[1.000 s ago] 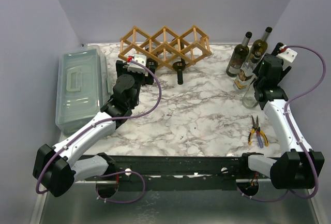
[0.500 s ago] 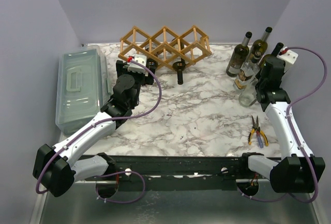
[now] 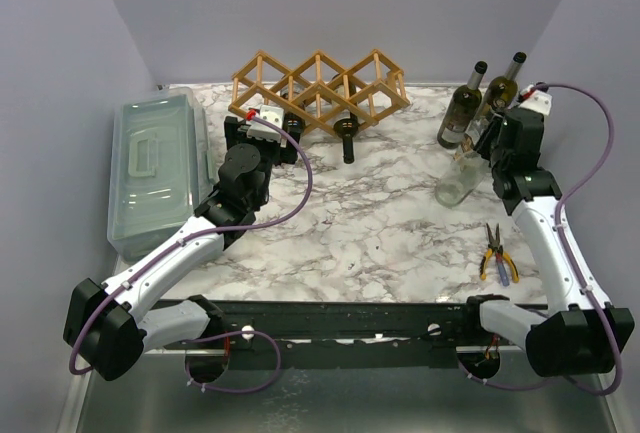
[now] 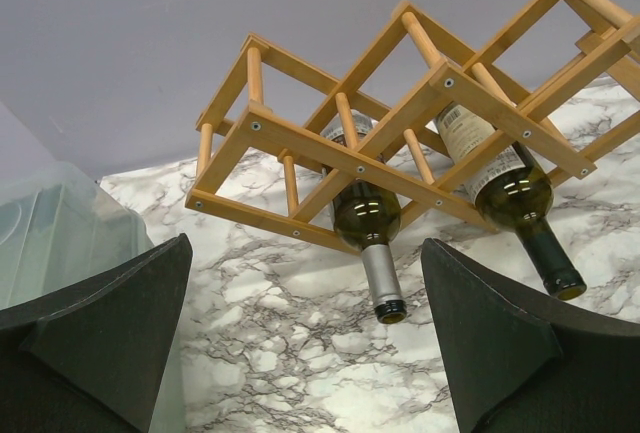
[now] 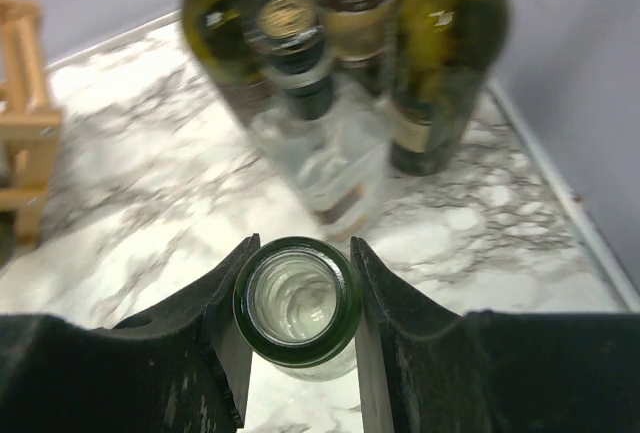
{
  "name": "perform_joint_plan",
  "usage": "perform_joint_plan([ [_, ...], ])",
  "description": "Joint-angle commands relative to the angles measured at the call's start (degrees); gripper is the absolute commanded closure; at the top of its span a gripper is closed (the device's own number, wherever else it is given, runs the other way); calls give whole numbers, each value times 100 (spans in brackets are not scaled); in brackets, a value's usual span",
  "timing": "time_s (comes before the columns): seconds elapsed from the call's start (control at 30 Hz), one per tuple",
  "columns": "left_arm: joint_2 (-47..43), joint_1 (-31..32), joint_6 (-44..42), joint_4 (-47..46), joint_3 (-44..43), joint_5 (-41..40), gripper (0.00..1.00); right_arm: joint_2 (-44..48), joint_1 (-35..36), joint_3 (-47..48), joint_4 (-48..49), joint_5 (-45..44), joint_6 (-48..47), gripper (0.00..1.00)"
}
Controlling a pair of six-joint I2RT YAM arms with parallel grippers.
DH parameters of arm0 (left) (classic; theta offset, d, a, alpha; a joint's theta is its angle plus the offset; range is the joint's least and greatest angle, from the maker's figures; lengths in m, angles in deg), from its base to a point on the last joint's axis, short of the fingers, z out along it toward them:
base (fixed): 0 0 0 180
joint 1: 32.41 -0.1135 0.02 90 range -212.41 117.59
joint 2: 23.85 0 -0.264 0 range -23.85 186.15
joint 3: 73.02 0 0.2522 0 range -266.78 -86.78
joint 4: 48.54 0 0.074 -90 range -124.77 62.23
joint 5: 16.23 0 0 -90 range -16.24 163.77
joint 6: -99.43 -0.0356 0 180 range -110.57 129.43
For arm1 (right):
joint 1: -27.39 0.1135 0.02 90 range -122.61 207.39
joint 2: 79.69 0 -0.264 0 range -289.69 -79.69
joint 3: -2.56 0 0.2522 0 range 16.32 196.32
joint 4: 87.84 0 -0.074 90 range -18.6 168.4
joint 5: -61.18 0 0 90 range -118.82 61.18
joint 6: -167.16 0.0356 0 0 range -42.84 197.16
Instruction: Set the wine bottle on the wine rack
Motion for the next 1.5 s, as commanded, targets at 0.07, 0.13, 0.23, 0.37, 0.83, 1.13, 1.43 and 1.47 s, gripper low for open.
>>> perform_joint_plan([
  [0.07, -19, 25, 97, -17, -136, 411, 1, -110, 1303, 217, -727, 892, 376, 100],
  [0.13, 10, 23, 181, 9, -139, 844, 1, -302, 1797, 380, -892, 927, 392, 99],
  [0.23, 108, 33, 360, 50, -164, 1930, 1, -543, 2005, 526, -977, 1700, 594, 99],
  [0.37, 450, 128, 531, 127, -290, 3696, 1, -721, 2105, 543, -821, 2985, 940, 100],
  [0.83, 1427, 1541, -599, 918, -500, 2992, 1, -446, 2098, -23, 359, 4285, 2272, 99],
  [1.13, 1869, 1725, -124, 993, -681, 2920, 1, -43, 2101, -44, 581, 3941, 2792, 99],
  [1.43, 2115, 1862, -371, 994, -710, 2133, 1, 178, 2101, 27, 750, 3984, 3131, 100],
  [1.47, 2110, 1862, -417, 993, -710, 1982, 1, 174, 2098, 58, 721, 3992, 3127, 99],
])
